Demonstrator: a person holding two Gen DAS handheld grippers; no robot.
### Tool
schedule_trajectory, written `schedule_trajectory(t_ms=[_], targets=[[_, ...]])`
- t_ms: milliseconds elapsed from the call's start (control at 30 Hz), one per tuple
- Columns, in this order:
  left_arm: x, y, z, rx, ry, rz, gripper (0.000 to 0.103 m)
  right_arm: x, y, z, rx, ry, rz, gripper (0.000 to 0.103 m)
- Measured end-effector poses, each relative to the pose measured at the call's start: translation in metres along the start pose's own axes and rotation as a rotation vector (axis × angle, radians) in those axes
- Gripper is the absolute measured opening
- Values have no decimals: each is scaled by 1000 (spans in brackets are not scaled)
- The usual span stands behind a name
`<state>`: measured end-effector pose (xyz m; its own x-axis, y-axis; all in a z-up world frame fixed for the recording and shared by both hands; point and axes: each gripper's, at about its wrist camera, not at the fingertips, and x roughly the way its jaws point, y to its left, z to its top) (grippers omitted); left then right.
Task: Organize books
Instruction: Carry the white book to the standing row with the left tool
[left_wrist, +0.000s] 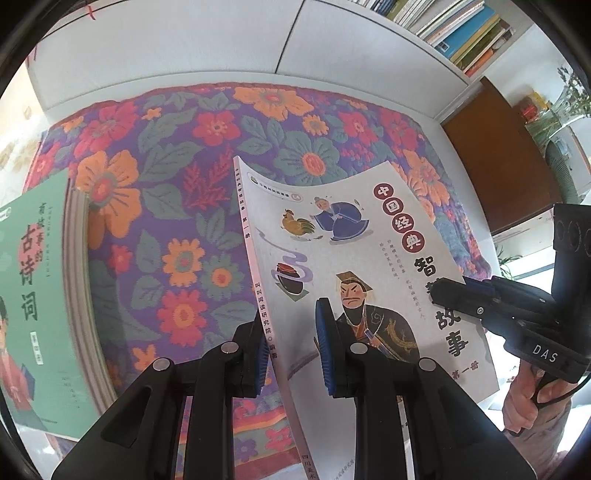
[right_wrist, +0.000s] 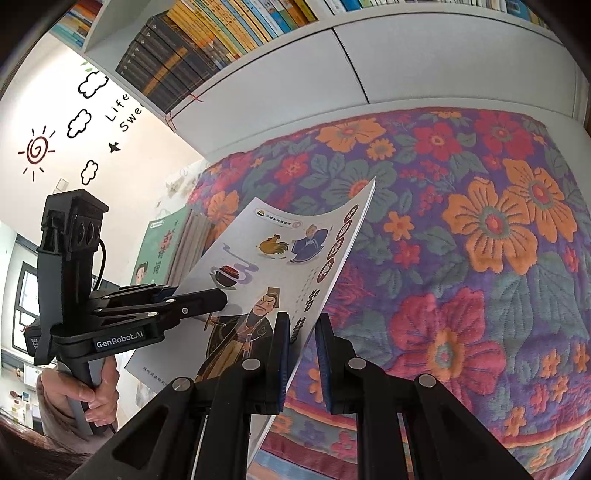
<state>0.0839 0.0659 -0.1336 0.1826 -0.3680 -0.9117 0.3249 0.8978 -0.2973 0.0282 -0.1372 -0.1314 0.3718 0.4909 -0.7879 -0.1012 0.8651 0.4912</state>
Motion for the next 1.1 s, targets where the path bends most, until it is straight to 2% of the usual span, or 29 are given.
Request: schedule_trajectory(t_ms=[500, 700, 1100], targets=[[-41, 36, 0, -29, -61, 3, 20, -2, 45, 15, -16, -60, 74, 15], [-59, 57, -2, -55, -97, 4, 20, 3, 63, 25, -25, -79, 133, 15], [-92, 108, 0, -101, -149, 58, 21, 32, 109, 49, -67, -68, 190, 15]])
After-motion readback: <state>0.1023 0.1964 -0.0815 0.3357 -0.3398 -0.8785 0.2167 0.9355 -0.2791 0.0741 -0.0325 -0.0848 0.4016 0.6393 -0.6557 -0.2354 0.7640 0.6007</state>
